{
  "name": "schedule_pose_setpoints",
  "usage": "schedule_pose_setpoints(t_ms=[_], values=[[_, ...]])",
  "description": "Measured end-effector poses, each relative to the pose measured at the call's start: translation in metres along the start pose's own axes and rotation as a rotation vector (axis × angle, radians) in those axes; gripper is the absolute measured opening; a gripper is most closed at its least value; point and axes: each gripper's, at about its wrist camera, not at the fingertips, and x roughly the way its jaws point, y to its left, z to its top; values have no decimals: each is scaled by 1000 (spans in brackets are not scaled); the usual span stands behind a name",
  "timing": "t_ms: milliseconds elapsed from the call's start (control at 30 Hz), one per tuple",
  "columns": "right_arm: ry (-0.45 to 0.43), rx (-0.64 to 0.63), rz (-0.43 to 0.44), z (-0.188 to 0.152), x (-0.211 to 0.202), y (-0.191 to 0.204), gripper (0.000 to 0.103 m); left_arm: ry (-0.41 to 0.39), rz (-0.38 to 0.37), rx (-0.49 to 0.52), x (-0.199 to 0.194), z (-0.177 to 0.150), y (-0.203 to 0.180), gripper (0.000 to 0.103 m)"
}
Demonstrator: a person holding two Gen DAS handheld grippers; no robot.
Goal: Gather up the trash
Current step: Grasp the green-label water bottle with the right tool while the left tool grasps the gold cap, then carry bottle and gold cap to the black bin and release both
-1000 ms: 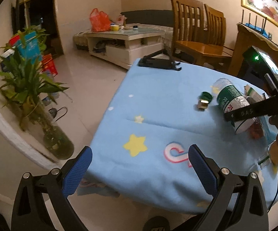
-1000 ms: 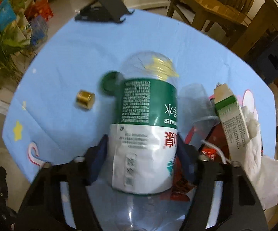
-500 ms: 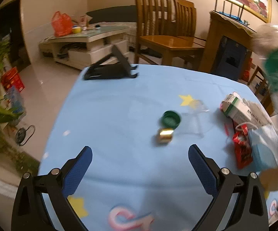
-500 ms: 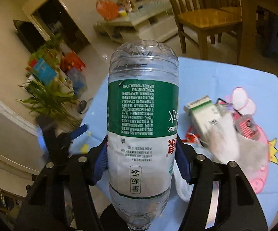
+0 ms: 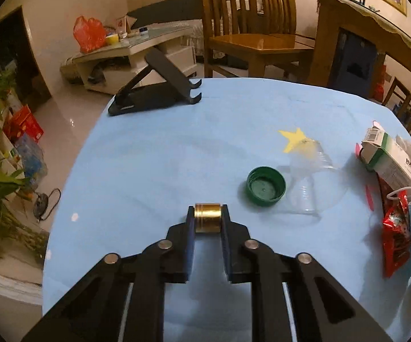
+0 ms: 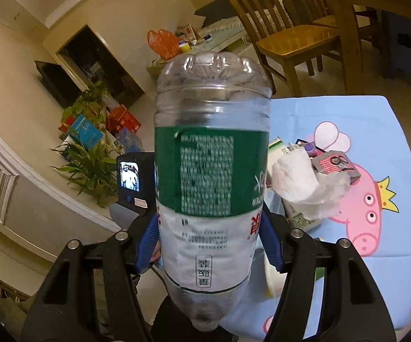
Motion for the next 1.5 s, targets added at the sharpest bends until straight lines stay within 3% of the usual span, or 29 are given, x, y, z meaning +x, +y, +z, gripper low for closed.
schedule_pose_setpoints(t_ms=[167, 433, 600, 733, 867, 967, 1100, 1267, 1300, 1367, 1500], values=[[-33, 9, -21, -13, -27, -20, 62, -16, -9, -19, -20, -17, 0, 15], [-132, 86, 3, -28, -91, -77, 61, -139, -91, -30, -105, -25, -28, 15], [-286, 204, 158, -29, -159, -135, 61, -252, -164, 74, -173, -9, -94, 15], [-411, 306, 183, -43, -208, -198, 61, -269, -278, 186, -200, -1, -176, 15], [-539, 437, 43, -75, -252, -276, 61, -216, -372, 327, -188, -7, -278, 15], [-549, 523, -25, -91, -263, -321, 61, -147, -440, 422, -165, -17, -353, 15], [-510, 588, -280, -106, -270, -366, 61, -66, -505, 506, -130, -20, -438, 15], [-498, 641, -333, -113, -272, -391, 61, -15, -516, 589, -100, -30, -500, 16], [-493, 640, -349, -111, -271, -392, 61, -4, -506, 609, -93, -33, -510, 21], [-486, 635, -366, -103, -271, -389, 61, 10, -497, 622, -87, -39, -518, 65], [-424, 613, -412, -96, -256, -379, 61, 30, -511, 600, -86, -44, -512, 69]])
